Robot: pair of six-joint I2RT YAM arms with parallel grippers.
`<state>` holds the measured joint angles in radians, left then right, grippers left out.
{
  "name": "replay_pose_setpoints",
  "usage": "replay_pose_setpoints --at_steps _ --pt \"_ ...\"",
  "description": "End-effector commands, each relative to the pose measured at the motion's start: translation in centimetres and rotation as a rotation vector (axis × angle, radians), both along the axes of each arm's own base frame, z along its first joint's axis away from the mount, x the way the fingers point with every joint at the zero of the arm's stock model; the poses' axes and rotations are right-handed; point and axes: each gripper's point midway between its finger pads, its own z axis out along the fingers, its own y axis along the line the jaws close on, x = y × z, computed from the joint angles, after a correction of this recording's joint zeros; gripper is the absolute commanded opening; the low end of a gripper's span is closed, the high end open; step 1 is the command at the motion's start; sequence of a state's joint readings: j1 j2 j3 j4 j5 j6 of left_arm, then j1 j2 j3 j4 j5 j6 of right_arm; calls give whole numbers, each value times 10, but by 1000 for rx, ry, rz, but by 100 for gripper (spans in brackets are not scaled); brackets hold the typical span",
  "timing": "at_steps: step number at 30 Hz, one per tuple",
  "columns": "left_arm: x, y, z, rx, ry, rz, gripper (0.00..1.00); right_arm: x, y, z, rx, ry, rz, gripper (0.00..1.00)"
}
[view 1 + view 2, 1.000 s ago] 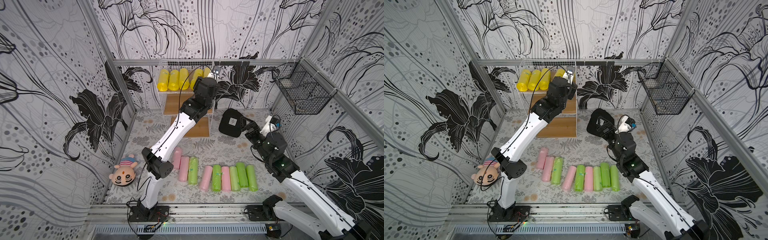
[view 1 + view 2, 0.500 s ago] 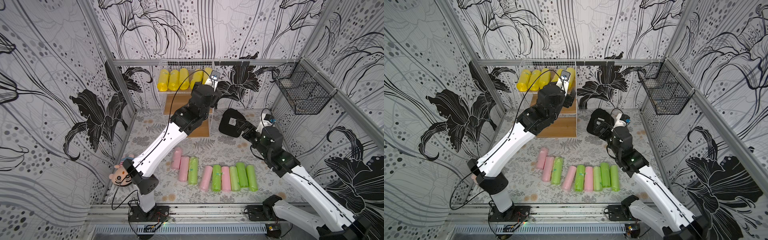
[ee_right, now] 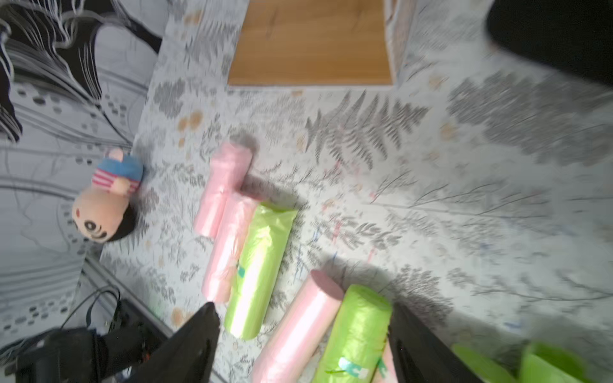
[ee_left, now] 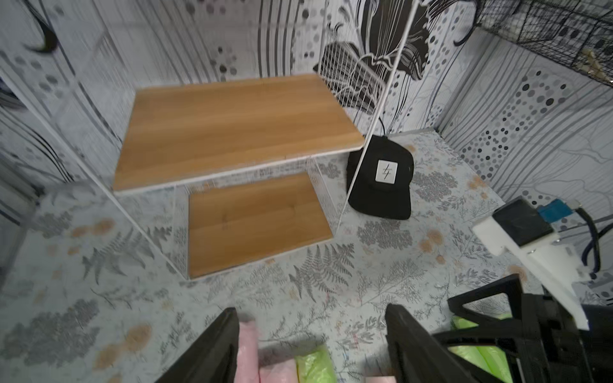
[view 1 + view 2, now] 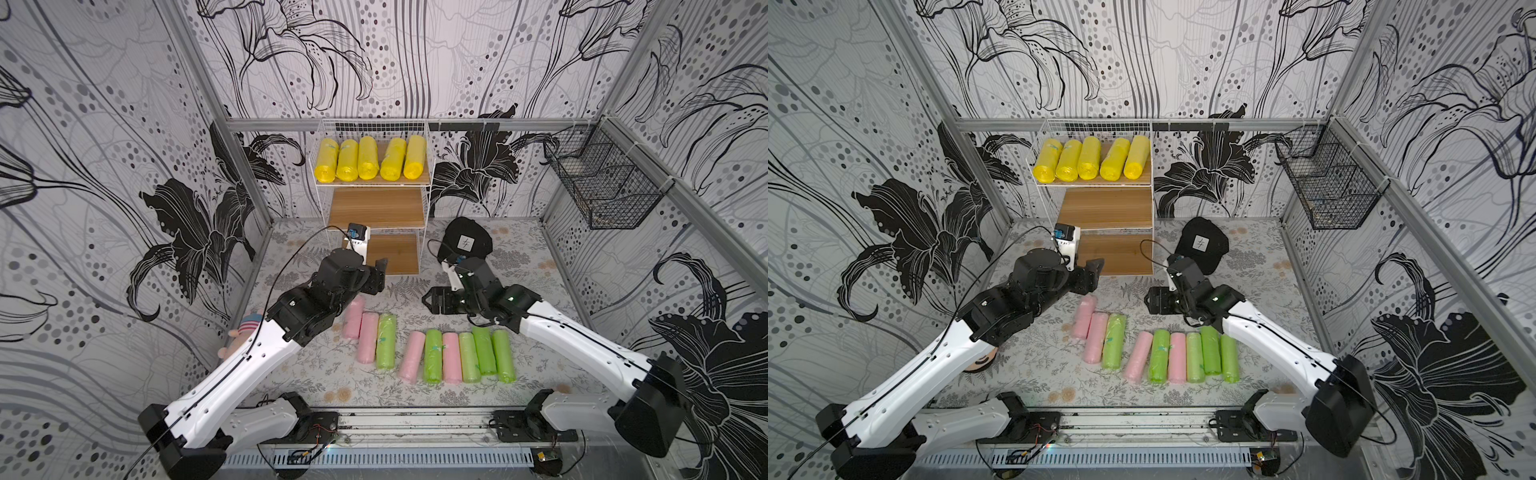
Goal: Sort the rolls of trash bags by color and place them on the shelf
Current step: Place the roll of trash bags on the shelf, then pick up the roll of trash bags from the center of the board.
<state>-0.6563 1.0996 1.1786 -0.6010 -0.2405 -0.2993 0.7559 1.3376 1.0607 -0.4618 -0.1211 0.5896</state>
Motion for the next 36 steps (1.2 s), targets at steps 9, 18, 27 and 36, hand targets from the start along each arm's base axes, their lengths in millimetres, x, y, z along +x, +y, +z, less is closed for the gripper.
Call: replay_pose_setpoints --at_steps 9,18,27,36 --pt "-2 61 -150 -142 407 222 70 -33 68 -48 -77 121 140 76" --pt "-3 79 -220 -68 582 298 70 -24 80 -47 -81 84 180 76" --pt "-18 76 -243 -130 603 301 70 -15 75 -48 -94 53 174 77" --pt "-17 69 -262 -134 639 269 69 -11 74 -49 -92 49 164 77"
